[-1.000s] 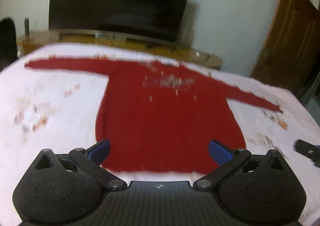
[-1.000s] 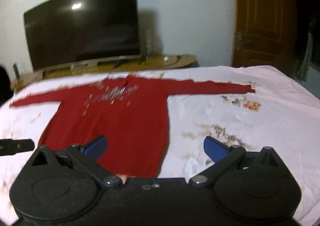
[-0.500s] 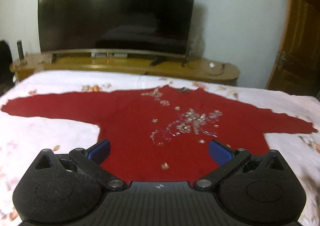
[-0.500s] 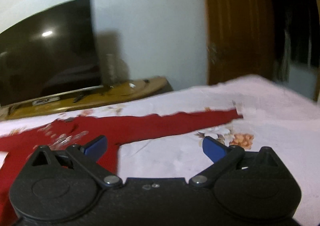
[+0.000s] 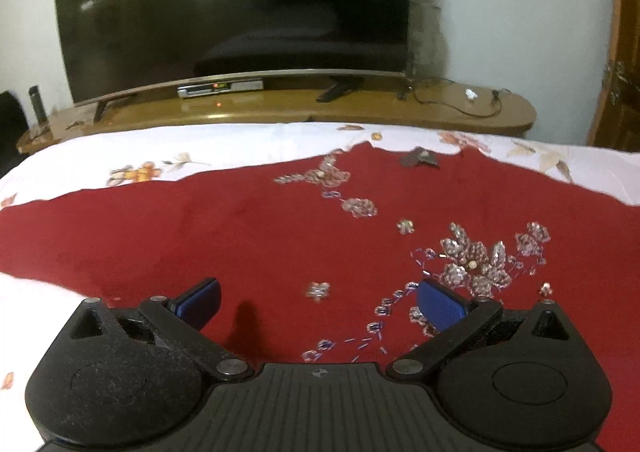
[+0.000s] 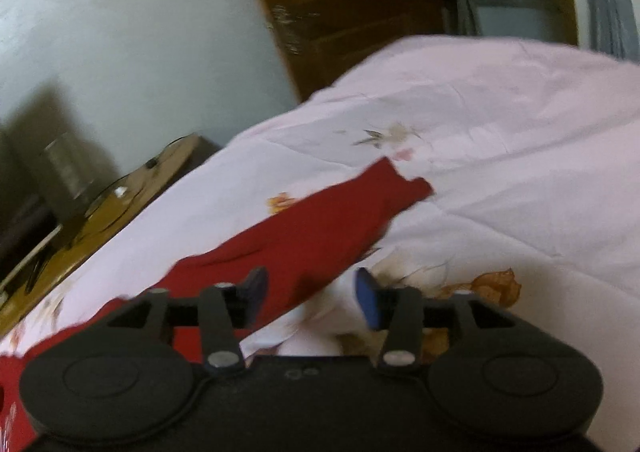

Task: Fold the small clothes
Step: 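Grasp the cuff of the sleeve nearest the right tool with the right tool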

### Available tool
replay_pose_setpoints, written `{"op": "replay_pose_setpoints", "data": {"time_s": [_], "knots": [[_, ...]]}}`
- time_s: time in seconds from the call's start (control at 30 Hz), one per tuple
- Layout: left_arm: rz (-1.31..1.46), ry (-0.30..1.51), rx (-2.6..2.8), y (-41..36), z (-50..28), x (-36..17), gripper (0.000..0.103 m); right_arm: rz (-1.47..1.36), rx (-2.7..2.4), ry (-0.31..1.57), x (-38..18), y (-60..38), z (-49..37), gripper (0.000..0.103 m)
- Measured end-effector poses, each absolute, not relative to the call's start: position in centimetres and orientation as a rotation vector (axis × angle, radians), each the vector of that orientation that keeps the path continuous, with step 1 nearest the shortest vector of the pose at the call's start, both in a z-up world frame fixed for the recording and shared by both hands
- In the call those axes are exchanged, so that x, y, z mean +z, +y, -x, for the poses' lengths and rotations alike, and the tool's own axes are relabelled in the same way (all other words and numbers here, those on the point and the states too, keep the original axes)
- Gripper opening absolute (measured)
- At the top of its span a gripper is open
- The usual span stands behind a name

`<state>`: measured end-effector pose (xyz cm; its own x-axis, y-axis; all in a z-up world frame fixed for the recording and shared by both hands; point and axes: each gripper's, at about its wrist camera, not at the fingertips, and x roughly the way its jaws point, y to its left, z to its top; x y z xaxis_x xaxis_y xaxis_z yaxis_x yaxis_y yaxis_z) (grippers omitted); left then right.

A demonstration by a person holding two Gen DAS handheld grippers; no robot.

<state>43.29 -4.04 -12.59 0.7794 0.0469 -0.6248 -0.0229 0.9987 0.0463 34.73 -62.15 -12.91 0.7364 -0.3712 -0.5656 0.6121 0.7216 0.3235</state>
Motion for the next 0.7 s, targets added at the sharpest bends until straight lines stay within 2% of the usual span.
{"op": "replay_pose_setpoints", "data": {"time_s": [0.23,0.3,0.33,0.37,0.4,0.6,0.7], "knots": [[0.002,0.716,0.021,-3.7,-44.4,-14.2,0.103,-0.666,-0.505,0.474,-15.3,-66.0,-36.6,0.052],[0.019,0.731,0.008,-3.4,-44.6,-14.3,0.103,-0.683,-0.492,0.475,-15.6,-66.6,-37.4,0.044],[0.020,0.735,0.002,-3.3,-44.7,-14.3,0.103,-0.680,-0.495,0.478,-15.6,-66.8,-37.8,0.035],[0.014,0.740,-0.006,-3.3,-44.8,-14.3,0.103,-0.676,-0.503,0.484,-15.6,-67.0,-38.1,0.018],[0.008,0.745,-0.014,-3.2,-45.0,-14.4,0.103,-0.676,-0.513,0.490,-15.8,-67.5,-38.4,0.009],[-0.007,0.821,-0.087,-2.4,-45.9,-13.5,0.103,-0.595,-0.529,0.507,-14.4,-66.8,-39.1,0.006],[-0.003,0.753,-0.076,-1.1,-44.4,-12.0,0.103,-0.557,-0.522,0.486,-12.7,-65.3,-39.0,0.006]]}}
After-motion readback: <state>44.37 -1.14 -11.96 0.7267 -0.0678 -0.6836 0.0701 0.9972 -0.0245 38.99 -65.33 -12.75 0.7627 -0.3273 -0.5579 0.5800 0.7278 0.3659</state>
